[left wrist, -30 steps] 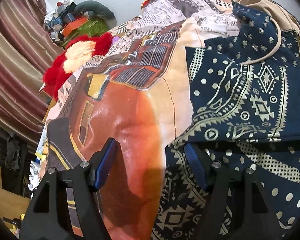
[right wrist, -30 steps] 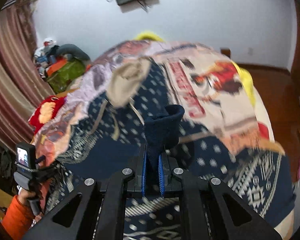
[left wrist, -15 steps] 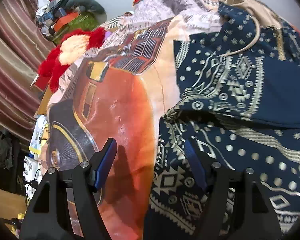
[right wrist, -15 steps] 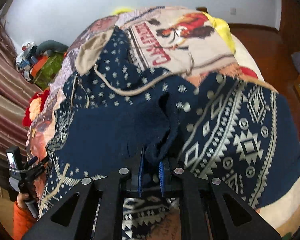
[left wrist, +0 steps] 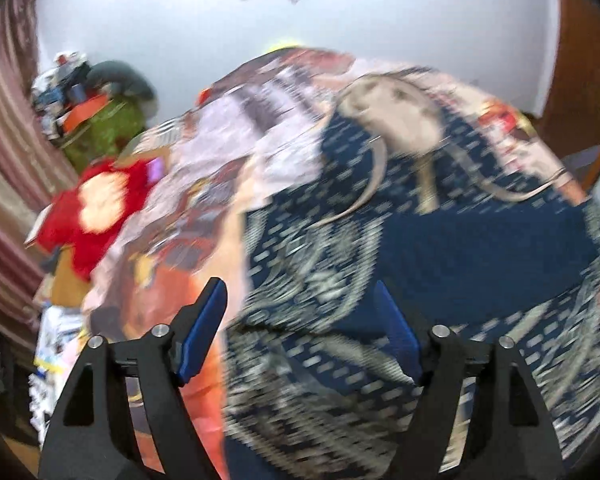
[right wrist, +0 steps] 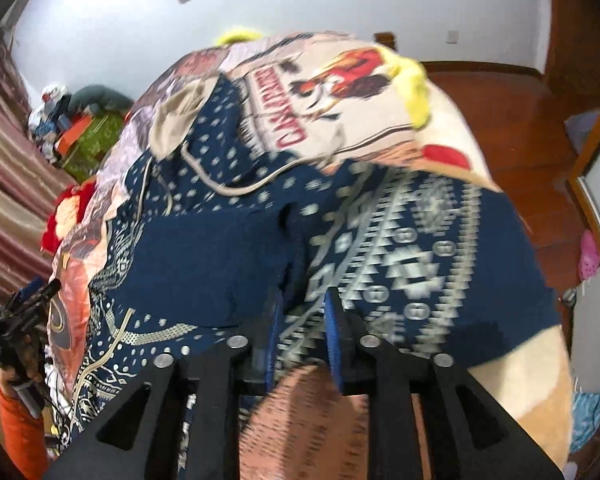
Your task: Fold large clothes
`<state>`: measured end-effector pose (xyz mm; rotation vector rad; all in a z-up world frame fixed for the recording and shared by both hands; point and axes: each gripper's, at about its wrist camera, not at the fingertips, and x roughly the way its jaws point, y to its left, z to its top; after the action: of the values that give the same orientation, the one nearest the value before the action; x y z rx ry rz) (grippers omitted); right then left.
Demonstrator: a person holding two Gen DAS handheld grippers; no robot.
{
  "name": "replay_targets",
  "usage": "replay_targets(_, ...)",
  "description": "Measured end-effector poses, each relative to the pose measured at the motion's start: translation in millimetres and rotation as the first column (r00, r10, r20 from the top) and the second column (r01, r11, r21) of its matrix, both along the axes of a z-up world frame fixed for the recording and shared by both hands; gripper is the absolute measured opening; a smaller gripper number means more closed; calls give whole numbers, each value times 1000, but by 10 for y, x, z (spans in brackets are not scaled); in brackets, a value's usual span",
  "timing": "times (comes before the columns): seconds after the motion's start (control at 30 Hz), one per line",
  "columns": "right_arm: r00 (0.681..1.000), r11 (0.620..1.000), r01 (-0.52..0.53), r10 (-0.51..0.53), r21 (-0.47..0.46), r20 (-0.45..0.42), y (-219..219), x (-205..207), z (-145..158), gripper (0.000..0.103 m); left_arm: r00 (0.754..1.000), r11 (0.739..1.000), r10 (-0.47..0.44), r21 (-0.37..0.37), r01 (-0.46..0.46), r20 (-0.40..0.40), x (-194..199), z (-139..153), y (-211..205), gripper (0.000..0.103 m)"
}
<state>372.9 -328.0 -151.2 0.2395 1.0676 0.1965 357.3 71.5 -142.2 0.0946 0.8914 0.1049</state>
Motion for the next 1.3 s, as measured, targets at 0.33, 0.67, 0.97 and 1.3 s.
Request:
replay_targets(0.33, 969, 969, 245, -245, 43, -3, -1155, -311, -9, 80, 978, 978, -172, -138, 156, -114, 737, -245, -1068, 77)
replay_targets(0.67, 896, 841, 429, -351, 329, -271, -1812, -285, -761, 80, 918, 944, -256, -284, 170, -303, 1151, -787, -1487, 77)
replay_targets(0.97, 875, 805, 481, -412, 349, -256, -1892, -72, -986, 54, 912, 938, -257, -309, 156, -319, 1164, -966, -1567, 77)
replay_targets(1.3, 881, 811, 470, -454, 348, -130, -1971, -101, -700, 9, 909, 943, -257, -291, 161, -328, 1065, -880, -1580, 76)
